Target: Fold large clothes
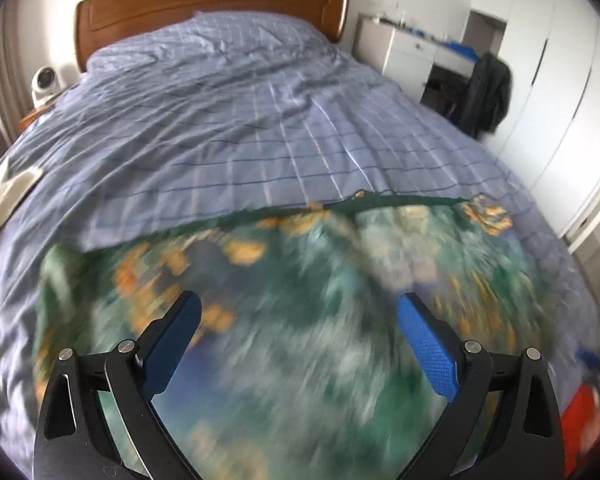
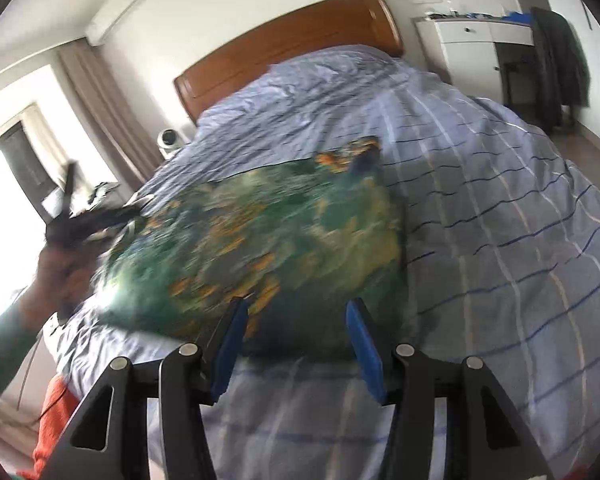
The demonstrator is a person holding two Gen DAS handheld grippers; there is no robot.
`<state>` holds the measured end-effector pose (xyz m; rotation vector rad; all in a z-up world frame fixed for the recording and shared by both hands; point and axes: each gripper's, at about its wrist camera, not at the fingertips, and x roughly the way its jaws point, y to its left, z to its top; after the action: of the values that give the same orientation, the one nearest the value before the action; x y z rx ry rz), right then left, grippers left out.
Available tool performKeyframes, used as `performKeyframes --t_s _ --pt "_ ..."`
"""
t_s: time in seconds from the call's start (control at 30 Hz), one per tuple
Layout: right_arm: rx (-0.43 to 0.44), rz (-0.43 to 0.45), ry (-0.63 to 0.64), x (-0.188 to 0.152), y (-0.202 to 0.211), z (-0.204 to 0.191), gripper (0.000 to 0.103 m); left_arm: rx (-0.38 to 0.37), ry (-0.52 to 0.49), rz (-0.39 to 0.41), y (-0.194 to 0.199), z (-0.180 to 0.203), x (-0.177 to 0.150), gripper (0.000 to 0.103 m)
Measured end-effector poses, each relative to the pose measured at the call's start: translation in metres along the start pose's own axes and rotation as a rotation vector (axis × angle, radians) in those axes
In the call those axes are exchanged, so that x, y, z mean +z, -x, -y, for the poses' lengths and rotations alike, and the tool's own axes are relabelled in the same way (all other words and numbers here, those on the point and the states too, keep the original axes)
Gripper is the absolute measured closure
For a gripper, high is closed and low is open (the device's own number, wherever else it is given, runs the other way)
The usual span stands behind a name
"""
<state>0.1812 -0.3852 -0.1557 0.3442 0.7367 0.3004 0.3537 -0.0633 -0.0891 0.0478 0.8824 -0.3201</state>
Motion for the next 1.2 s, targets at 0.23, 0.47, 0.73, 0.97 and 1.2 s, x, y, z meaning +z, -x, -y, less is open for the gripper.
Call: performKeyframes --t_s 0.23,0.47,0.73,0.97,1.2 --pt "0.044 0.003 -0.005 -0.034 0.022 -0.011 0.05 0.145 -0.07 -0.11 -0.056 0.017 -0.014 0.004" --pt "0.051 -0.044 -0.043 -0.054 0.019 -0.001 0.05 0.099 -0.144 -0.068 -0.009 0.026 -0.063 0.003" --pt "0.041 -0.047 -0.049 -0.054 0.008 -0.013 0.05 0.112 -0.243 0.0 0.022 0.057 -0.118 0.003" --pt "0.03 -0.071 -0.055 -0.058 0.003 -0.017 0.05 0.03 -0.174 -0.009 0.047 0.061 -0.14 0.003" --pt "-0.047 -0.098 -0.043 -0.055 0.003 -0.017 0.05 -0.046 -0.127 -0.001 0.069 0.061 -0.158 0.003"
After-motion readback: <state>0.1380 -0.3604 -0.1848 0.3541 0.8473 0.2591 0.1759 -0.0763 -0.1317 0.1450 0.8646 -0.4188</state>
